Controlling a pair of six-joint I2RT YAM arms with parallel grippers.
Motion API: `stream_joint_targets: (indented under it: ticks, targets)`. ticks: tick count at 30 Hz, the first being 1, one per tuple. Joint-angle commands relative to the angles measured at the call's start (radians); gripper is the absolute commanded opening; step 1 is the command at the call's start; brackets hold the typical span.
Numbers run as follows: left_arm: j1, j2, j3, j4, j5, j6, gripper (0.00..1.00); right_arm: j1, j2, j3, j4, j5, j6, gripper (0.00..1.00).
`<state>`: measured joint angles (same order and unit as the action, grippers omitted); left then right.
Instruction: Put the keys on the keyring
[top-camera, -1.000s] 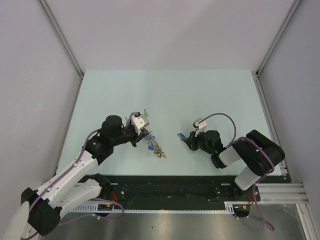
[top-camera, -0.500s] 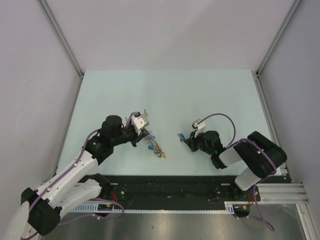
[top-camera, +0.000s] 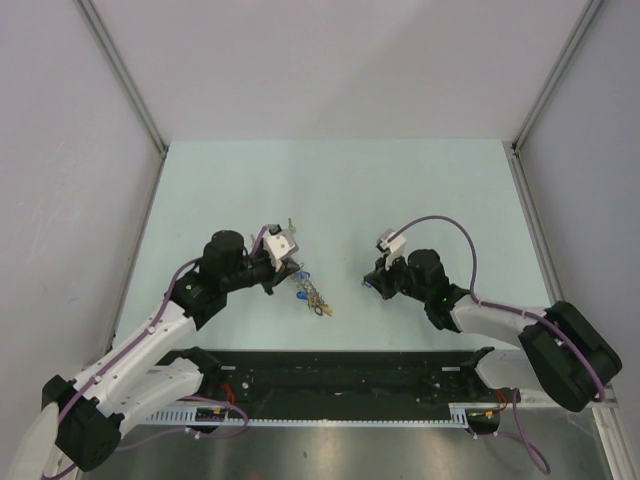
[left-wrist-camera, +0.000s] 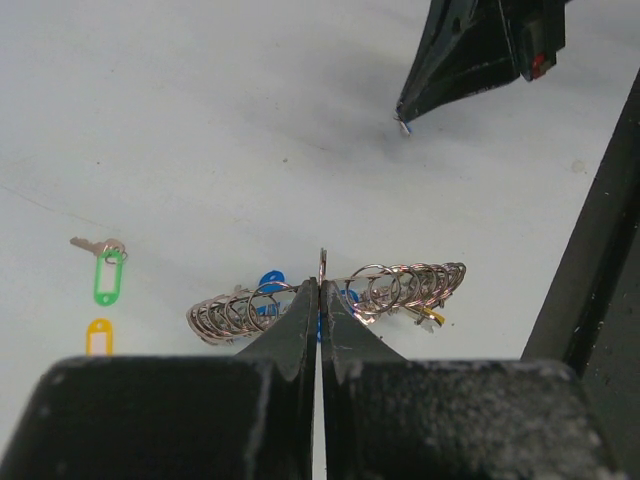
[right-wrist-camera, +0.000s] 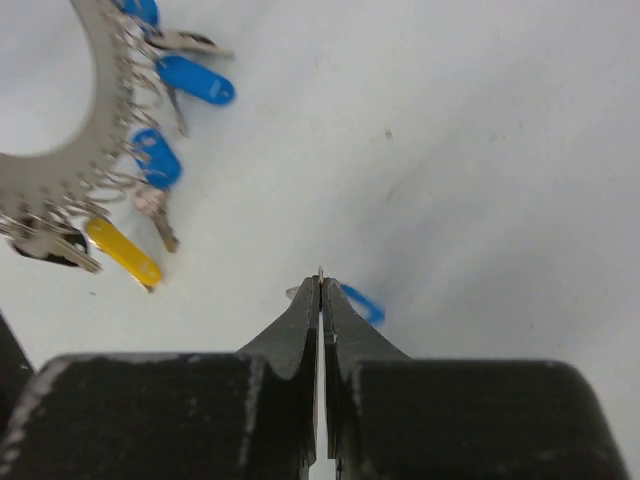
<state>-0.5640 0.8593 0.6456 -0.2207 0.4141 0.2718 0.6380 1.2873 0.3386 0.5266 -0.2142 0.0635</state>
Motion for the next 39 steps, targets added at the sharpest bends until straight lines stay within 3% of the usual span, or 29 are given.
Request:
stream_joint_targets:
  ticks: [1,7,19,28,39]
  targets:
    - [0.006,-0.022,0.038,0.047,0.083,0.03,0.0,0.005,-0.124,0.117,-0.232,-0.111,-0.117,0.0]
    - [0.006,-0.025,0.045,0.06,0.166,0.041,0.01,0.02,-0.239,0.221,-0.378,-0.22,-0.172,0.01]
    - [-0.002,0.102,0.182,-0.029,0.41,0.144,0.0,0.087,-0.255,0.554,-0.79,-0.231,-0.347,0.0]
    - [-0.02,0.207,0.255,-0.028,0.474,0.198,0.01,0.118,-0.247,0.6,-0.829,-0.195,-0.435,0.0]
    - [-0.022,0.202,0.146,0.217,0.473,-0.019,0.0,0.207,-0.215,0.6,-0.754,-0.088,-0.462,0.0]
